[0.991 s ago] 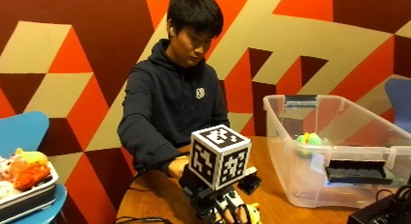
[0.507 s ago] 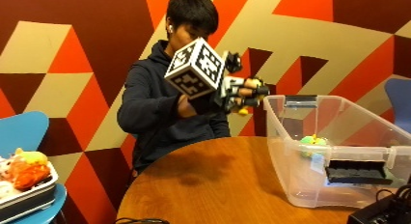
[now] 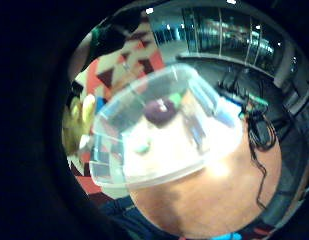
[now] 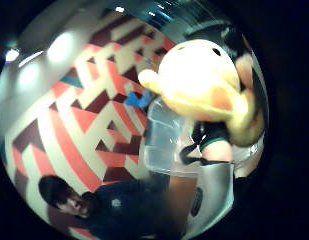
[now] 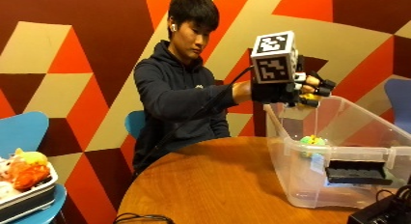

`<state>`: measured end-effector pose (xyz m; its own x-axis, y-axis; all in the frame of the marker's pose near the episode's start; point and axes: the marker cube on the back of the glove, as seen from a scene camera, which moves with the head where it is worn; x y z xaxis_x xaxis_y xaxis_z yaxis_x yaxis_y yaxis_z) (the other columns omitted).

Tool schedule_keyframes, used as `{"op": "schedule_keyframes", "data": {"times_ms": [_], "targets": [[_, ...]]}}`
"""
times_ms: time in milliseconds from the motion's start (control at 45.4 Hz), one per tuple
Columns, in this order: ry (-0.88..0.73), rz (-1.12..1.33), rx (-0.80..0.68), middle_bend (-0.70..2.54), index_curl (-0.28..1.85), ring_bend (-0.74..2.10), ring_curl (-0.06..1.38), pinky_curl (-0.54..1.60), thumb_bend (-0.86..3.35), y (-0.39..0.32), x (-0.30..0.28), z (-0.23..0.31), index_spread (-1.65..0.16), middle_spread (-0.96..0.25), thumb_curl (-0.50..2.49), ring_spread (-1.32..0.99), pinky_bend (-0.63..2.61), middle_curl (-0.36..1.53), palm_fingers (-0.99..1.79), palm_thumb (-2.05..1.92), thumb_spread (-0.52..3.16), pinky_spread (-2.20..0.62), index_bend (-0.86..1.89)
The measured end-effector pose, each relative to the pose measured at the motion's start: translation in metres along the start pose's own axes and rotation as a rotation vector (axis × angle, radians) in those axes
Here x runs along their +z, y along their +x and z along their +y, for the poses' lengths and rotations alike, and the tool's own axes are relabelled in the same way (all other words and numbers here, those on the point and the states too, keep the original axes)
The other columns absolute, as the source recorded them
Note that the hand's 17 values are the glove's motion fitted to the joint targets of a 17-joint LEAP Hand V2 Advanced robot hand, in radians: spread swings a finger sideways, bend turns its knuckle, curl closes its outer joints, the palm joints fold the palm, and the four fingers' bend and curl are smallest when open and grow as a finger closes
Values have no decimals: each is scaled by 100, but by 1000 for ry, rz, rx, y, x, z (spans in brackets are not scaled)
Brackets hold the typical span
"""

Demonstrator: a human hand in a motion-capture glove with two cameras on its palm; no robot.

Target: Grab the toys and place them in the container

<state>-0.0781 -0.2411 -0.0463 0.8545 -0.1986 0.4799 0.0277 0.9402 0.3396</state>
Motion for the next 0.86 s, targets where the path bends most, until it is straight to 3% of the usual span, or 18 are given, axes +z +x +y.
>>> {"op": "schedule_keyframes", "data": {"times_ms": [66,132,352,859], "targets": [[-111,49,33,34,68,27,18,43,-4,9,10,-1,-14,-15,63,-19,60,45,-30,63,123,-6,61],[-106,56,33,21,61,24,17,42,-4,10,5,0,-14,-8,60,-14,64,41,-33,58,124,-4,42],[-39,73,-4,9,49,14,16,40,-3,1,-34,17,-17,1,53,-5,59,31,-25,50,125,-1,19],[-43,256,-19,14,48,12,12,36,-1,10,-82,94,-21,2,43,-2,49,23,-14,43,131,0,24]]}}
